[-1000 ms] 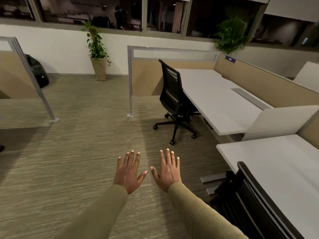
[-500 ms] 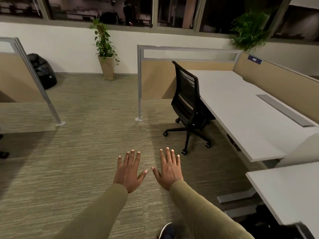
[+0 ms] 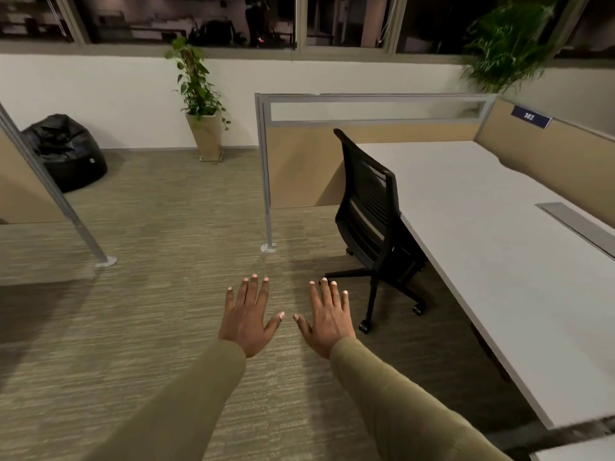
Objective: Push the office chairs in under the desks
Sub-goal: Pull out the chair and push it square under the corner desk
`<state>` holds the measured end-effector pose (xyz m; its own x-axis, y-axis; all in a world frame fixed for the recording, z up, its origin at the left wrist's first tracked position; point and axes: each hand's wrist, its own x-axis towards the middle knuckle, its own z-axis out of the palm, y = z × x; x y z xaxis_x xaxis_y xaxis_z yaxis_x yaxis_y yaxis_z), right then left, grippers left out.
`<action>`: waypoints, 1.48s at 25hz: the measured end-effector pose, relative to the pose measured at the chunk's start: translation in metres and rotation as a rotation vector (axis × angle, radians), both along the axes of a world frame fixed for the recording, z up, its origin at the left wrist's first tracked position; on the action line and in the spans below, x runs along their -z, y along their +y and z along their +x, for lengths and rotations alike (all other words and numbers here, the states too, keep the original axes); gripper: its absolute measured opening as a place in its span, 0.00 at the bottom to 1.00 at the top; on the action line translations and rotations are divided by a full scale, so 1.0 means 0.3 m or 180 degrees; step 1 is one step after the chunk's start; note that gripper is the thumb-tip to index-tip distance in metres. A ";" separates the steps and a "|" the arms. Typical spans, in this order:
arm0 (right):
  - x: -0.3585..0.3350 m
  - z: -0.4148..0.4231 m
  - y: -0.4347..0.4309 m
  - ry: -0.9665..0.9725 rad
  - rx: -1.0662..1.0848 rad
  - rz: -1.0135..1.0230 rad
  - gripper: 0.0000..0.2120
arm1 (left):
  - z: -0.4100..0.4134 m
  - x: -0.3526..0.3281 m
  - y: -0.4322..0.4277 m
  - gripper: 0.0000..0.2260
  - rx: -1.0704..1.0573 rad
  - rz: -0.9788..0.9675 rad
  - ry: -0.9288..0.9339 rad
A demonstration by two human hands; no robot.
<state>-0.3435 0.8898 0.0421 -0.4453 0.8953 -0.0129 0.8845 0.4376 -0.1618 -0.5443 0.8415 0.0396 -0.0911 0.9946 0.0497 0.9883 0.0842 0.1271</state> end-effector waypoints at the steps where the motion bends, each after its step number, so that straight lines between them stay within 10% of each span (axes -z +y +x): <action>1: 0.002 -0.002 0.048 0.0019 -0.0025 0.0041 0.40 | 0.005 0.008 0.053 0.38 0.0007 0.0042 -0.0021; 21: -0.089 -0.448 1.269 0.0064 0.0614 0.0264 0.40 | -0.410 -0.027 1.443 0.38 0.0732 0.0150 -0.0140; 37: -0.296 -0.255 2.176 0.0079 0.1328 0.0848 0.39 | -0.175 -0.239 2.463 0.35 0.1406 0.0580 -0.0211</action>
<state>-0.4199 1.5427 0.1308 -0.0456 0.9680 0.2468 0.9904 0.0762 -0.1156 -0.5968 1.5803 0.1115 0.3291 0.9146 0.2350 0.9138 -0.3712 0.1648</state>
